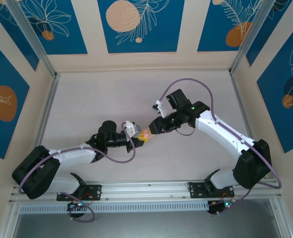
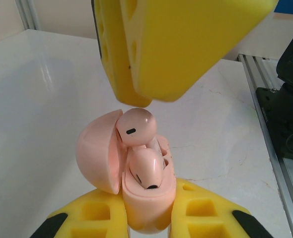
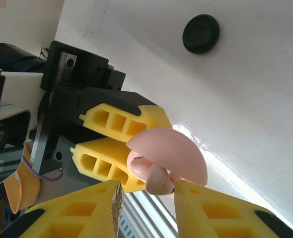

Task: Insert the wireless bluetooth earbuds into the charging case

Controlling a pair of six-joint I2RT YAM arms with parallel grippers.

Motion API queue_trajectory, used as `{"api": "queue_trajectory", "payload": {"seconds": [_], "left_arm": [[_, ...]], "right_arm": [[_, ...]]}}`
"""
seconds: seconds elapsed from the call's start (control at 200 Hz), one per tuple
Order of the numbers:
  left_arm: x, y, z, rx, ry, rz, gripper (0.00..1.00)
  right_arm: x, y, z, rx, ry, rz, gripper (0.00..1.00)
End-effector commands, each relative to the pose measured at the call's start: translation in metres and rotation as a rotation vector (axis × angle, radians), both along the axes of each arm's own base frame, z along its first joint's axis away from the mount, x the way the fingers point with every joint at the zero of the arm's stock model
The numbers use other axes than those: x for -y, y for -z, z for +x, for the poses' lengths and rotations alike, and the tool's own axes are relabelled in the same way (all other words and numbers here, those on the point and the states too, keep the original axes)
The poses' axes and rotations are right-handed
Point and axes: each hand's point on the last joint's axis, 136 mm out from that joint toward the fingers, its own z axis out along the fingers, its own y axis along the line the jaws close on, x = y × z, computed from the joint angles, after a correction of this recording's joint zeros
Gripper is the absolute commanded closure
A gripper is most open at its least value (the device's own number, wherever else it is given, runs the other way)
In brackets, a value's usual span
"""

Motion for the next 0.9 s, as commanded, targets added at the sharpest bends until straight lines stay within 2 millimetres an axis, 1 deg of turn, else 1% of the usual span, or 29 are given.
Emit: {"api": "queue_trajectory", "payload": {"seconds": [0.0, 0.225, 0.41, 0.705, 0.81, 0.895], "left_arm": [[0.008, -0.020, -0.006, 0.053, 0.051, -0.039, 0.87], [0.007, -0.019, -0.006, 0.052, 0.051, -0.036, 0.87], [0.007, -0.020, -0.007, 0.051, 0.052, -0.037, 0.87], [0.006, -0.021, -0.007, 0.057, 0.046, -0.036, 0.87], [0.006, -0.022, -0.007, 0.060, 0.045, -0.037, 0.87], [0.005, -0.024, -0.007, 0.064, 0.044, -0.038, 0.87]], "right_arm": [[-0.002, 0.002, -0.003, -0.017, -0.028, 0.023, 0.66], [-0.003, 0.005, -0.006, -0.032, -0.030, 0.029, 0.69], [-0.002, 0.012, -0.008, -0.063, -0.031, 0.023, 0.69], [0.000, 0.017, -0.010, -0.082, -0.019, 0.009, 0.69], [0.002, 0.019, -0.009, -0.089, 0.000, -0.004, 0.73], [0.002, 0.021, -0.009, -0.101, 0.016, -0.009, 0.73]]}}
